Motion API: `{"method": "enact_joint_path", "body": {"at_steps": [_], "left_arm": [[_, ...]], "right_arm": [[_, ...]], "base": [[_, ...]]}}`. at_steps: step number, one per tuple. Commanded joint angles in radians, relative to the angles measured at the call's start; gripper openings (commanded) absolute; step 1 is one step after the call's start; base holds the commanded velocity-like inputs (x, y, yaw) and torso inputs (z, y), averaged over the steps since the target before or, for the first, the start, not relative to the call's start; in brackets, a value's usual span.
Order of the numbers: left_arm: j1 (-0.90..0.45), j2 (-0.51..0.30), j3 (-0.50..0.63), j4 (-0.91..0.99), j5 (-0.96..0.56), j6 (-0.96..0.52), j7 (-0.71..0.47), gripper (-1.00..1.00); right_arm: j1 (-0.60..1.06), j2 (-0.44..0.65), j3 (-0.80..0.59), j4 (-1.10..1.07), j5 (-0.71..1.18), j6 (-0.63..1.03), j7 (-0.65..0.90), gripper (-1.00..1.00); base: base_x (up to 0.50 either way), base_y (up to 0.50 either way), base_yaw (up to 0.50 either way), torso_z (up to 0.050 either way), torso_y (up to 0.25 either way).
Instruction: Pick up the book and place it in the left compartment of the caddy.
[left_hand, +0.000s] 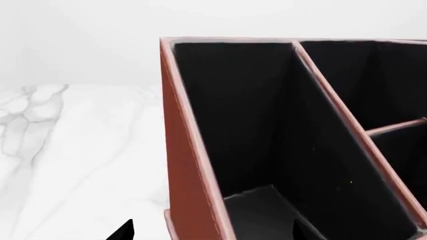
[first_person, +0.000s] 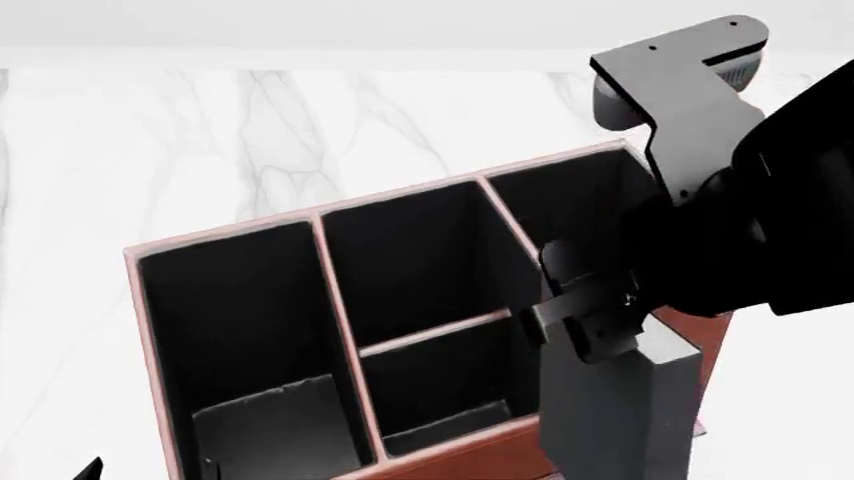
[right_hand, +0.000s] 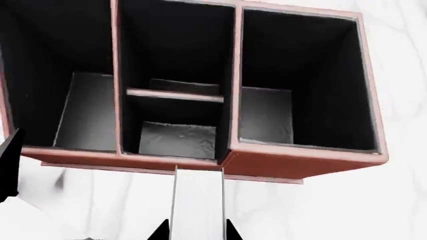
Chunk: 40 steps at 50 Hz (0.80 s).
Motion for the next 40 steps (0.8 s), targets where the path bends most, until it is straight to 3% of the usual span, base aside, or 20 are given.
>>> {"method": "enact_joint_path", "body": {"at_steps": [1, 11, 19, 40], "left_arm": [[-0.002, -0.003, 0.004, 0.0, -0.004, 0.0, -0.001, 1.0], [0.0, -0.006, 0.008, 0.001, -0.006, 0.001, -0.004, 1.0], [-0.003, -0.008, 0.011, -0.001, -0.007, 0.001, -0.007, 1.0], [-0.002, -0.012, 0.017, -0.001, -0.01, 0.007, -0.013, 1.0]], "right_arm": [[0.129, -0.109, 0.033, 0.138, -0.047, 0.063, -0.076, -1.0], [0.16, -0.204, 0.033, 0.255, -0.145, 0.048, -0.2, -1.0], [0.154, -0.34, 0.013, 0.392, -0.263, -0.015, -0.358, -1.0], [0.066, -0.581, 0.005, 0.675, -0.369, -0.196, -0.521, -1.0]], "base": [[0.0, 0.0, 0.0, 0.0, 0.0], [0.0, 0.0, 0.0, 0.0, 0.001], [0.0, 0.0, 0.0, 0.0, 0.001], [0.0, 0.0, 0.0, 0.0, 0.001]]}}
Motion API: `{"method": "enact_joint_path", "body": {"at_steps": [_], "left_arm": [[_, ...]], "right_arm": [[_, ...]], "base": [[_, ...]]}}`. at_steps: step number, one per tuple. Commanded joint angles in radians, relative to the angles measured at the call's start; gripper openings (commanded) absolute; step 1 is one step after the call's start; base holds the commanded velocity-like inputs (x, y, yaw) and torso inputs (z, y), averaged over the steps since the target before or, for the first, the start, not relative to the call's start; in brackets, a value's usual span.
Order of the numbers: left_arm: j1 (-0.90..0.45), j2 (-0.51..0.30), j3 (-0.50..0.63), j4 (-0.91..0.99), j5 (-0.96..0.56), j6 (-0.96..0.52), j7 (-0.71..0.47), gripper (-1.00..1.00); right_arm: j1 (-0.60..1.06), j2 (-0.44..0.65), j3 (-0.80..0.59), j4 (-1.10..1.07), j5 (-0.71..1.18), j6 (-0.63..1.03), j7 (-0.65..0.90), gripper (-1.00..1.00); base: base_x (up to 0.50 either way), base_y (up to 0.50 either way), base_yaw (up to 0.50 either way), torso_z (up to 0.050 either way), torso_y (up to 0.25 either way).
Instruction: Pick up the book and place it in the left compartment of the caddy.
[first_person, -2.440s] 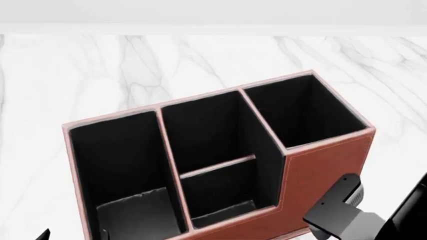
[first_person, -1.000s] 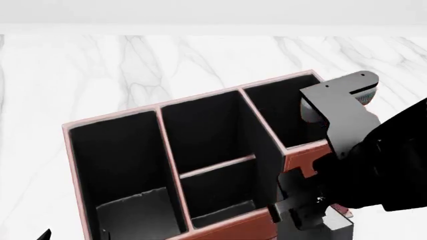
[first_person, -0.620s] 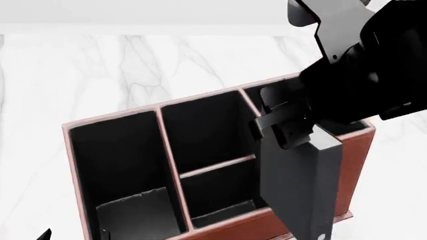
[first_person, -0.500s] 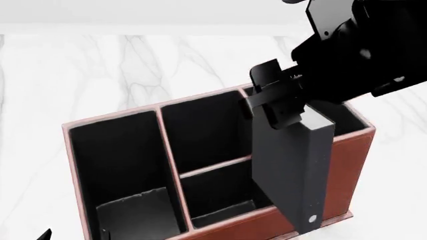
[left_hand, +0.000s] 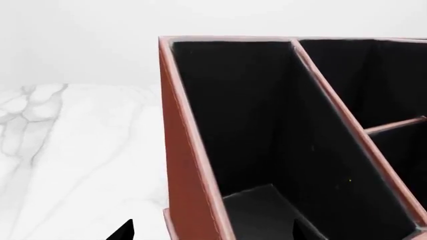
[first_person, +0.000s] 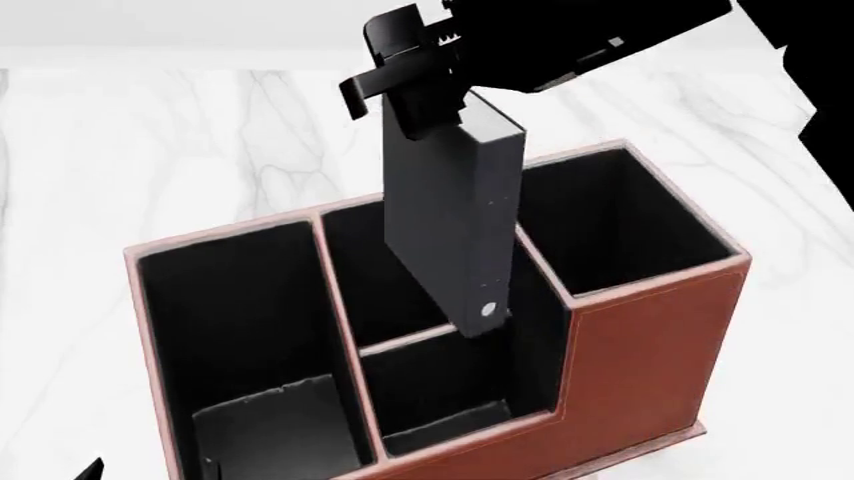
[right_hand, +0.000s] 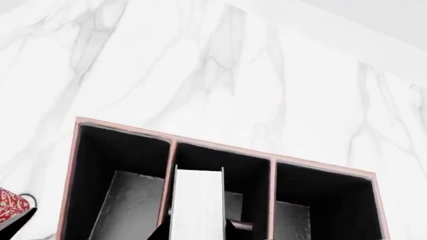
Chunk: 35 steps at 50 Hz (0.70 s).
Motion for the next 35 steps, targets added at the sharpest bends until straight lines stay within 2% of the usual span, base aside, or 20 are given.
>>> {"method": "enact_joint_path", "body": {"at_steps": [1, 16, 35], "left_arm": [[-0.001, -0.002, 0.003, -0.001, -0.002, 0.002, -0.004, 1.0], [-0.002, -0.007, 0.007, 0.005, -0.008, 0.0, -0.007, 1.0], [0.0, -0.014, 0.007, 0.014, -0.019, 0.0, -0.012, 1.0]], "right_arm": [[-0.023, -0.121, 0.017, 0.13, -0.074, -0.079, -0.088, -1.0], [-0.07, -0.236, 0.016, 0.18, -0.099, -0.127, -0.148, -1.0], [-0.137, -0.241, 0.091, 0.095, -0.133, -0.186, -0.108, -1.0]], "base": [[0.0, 0.0, 0.0, 0.0, 0.0], [0.0, 0.0, 0.0, 0.0, 0.001], [0.0, 0.0, 0.0, 0.0, 0.001]]}}
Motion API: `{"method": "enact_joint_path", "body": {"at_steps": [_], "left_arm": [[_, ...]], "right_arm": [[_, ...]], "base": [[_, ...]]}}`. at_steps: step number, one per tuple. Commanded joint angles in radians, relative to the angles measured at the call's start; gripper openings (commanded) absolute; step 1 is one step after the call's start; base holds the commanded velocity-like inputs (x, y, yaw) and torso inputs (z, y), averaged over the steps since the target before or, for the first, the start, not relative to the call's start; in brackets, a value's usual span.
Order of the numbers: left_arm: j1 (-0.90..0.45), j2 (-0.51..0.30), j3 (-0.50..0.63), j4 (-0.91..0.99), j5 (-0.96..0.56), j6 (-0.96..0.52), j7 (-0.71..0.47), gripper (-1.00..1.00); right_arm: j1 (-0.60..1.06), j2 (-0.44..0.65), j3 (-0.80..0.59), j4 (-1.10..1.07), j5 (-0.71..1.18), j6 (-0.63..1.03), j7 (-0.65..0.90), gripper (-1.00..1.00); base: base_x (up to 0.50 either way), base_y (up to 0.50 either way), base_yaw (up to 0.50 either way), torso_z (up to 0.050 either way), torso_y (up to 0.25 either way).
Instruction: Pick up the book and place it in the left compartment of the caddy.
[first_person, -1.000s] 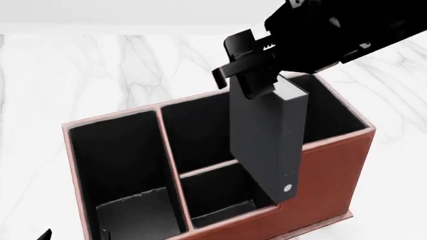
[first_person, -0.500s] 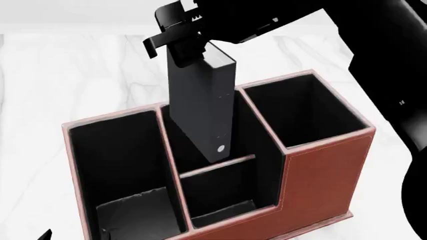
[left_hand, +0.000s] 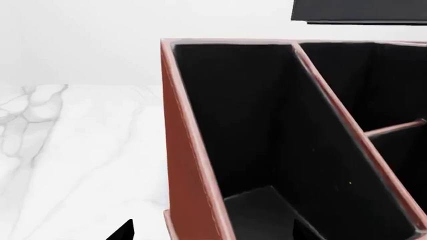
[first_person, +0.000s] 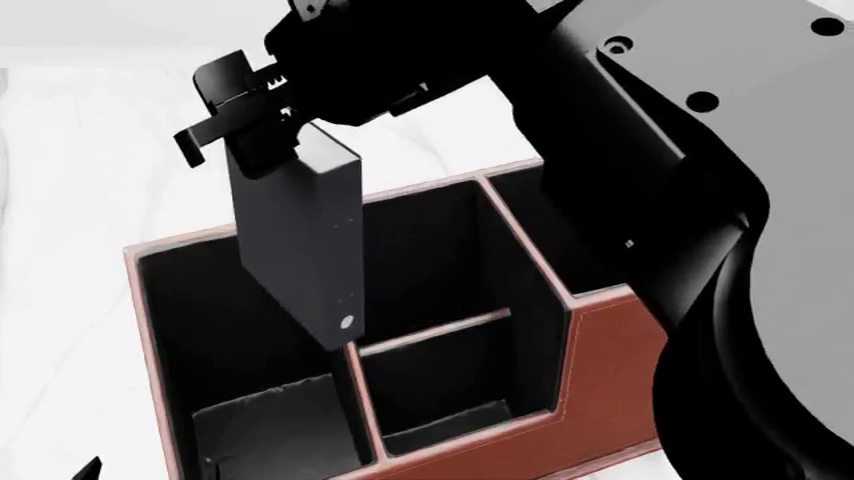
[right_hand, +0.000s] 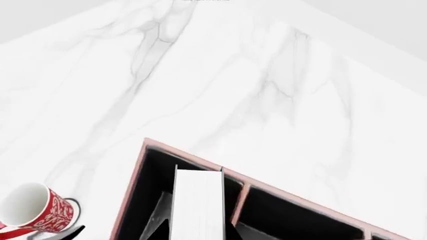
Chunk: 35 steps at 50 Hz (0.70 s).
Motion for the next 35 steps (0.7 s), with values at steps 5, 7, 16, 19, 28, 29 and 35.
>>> {"method": "enact_joint_path", "body": {"at_steps": [5, 7, 16, 19, 28, 29, 35], "left_arm": [[0.0, -0.004, 0.004, 0.003, -0.005, 0.001, -0.003, 1.0], [-0.001, -0.004, 0.004, 0.002, -0.007, 0.0, -0.003, 1.0], [-0.003, -0.006, 0.008, 0.002, -0.007, 0.002, -0.004, 1.0], [-0.002, -0.007, 0.01, 0.002, -0.006, 0.004, -0.003, 1.0], [-0.003, -0.009, 0.012, 0.002, -0.01, 0.003, -0.004, 1.0], [-0.003, -0.009, 0.013, 0.002, -0.009, 0.005, -0.004, 1.0], [-0.004, -0.01, 0.016, 0.002, -0.009, 0.005, -0.005, 1.0]], "right_arm": [[-0.057, -0.012, 0.055, -0.041, -0.036, -0.081, 0.018, -1.0], [-0.069, -0.012, 0.052, -0.055, -0.038, -0.096, 0.029, -1.0], [-0.153, -0.012, 0.052, -0.1, -0.072, -0.23, 0.118, -1.0], [-0.184, -0.012, 0.052, -0.107, -0.077, -0.254, 0.13, -1.0], [-0.226, -0.012, 0.053, -0.119, -0.093, -0.27, 0.138, -1.0], [-0.228, -0.012, 0.054, -0.119, -0.094, -0.274, 0.14, -1.0], [-0.257, -0.012, 0.053, -0.127, -0.106, -0.3, 0.143, -1.0]], "base": [[0.0, 0.0, 0.0, 0.0, 0.002], [0.0, 0.0, 0.0, 0.0, 0.0], [0.0, 0.0, 0.0, 0.0, 0.001], [0.0, 0.0, 0.0, 0.0, 0.0], [0.0, 0.0, 0.0, 0.0, 0.001], [0.0, 0.0, 0.0, 0.0, 0.0], [0.0, 0.0, 0.0, 0.0, 0.002]]}}
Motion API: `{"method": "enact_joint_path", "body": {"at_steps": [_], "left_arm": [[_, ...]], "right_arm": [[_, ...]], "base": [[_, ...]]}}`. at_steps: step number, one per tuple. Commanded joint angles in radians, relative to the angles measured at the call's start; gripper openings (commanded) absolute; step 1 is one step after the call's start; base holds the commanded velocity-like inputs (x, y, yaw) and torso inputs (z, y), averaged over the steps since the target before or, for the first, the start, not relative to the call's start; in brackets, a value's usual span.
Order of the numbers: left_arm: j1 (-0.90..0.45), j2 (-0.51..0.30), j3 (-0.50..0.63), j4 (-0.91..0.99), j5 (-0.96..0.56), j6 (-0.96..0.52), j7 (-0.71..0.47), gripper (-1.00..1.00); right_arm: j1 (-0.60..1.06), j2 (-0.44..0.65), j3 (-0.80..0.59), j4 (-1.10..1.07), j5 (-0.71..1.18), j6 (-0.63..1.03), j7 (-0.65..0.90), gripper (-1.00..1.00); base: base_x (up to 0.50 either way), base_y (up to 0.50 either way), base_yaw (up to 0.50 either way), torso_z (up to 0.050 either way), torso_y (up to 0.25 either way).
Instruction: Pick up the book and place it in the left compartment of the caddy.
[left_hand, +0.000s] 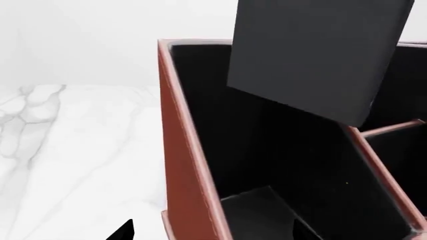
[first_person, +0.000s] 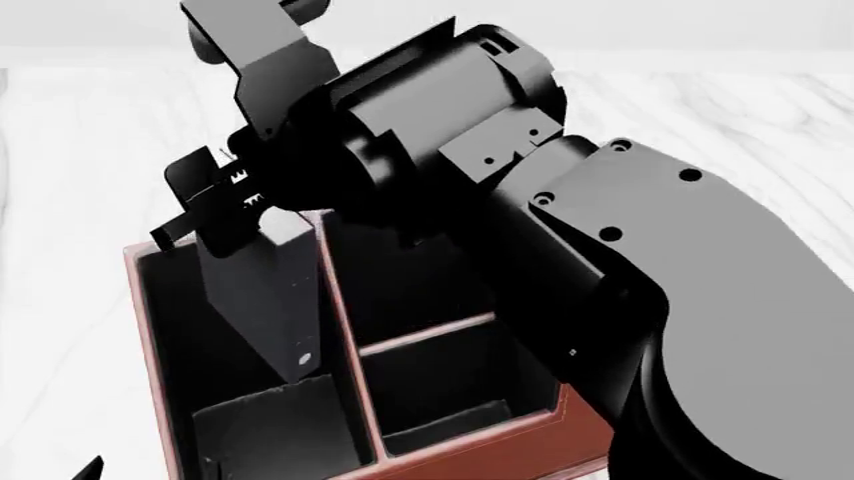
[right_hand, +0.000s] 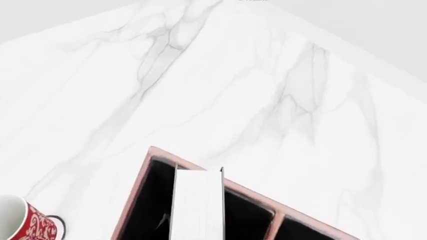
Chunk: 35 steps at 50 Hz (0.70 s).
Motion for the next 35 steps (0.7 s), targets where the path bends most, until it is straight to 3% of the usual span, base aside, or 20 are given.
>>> {"method": "enact_joint_path", "body": {"at_steps": [1, 35], "left_arm": [[-0.001, -0.003, 0.005, 0.0, -0.001, 0.001, -0.001, 1.0], [-0.001, -0.01, 0.015, 0.001, -0.007, 0.008, -0.005, 1.0]], "right_arm": [[-0.05, 0.0, 0.035, -0.013, -0.05, -0.061, 0.018, -1.0], [-0.171, 0.0, 0.036, -0.029, -0.103, -0.095, 0.006, -1.0]], "base": [[0.0, 0.0, 0.0, 0.0, 0.0], [0.0, 0.0, 0.0, 0.001, 0.001]]}}
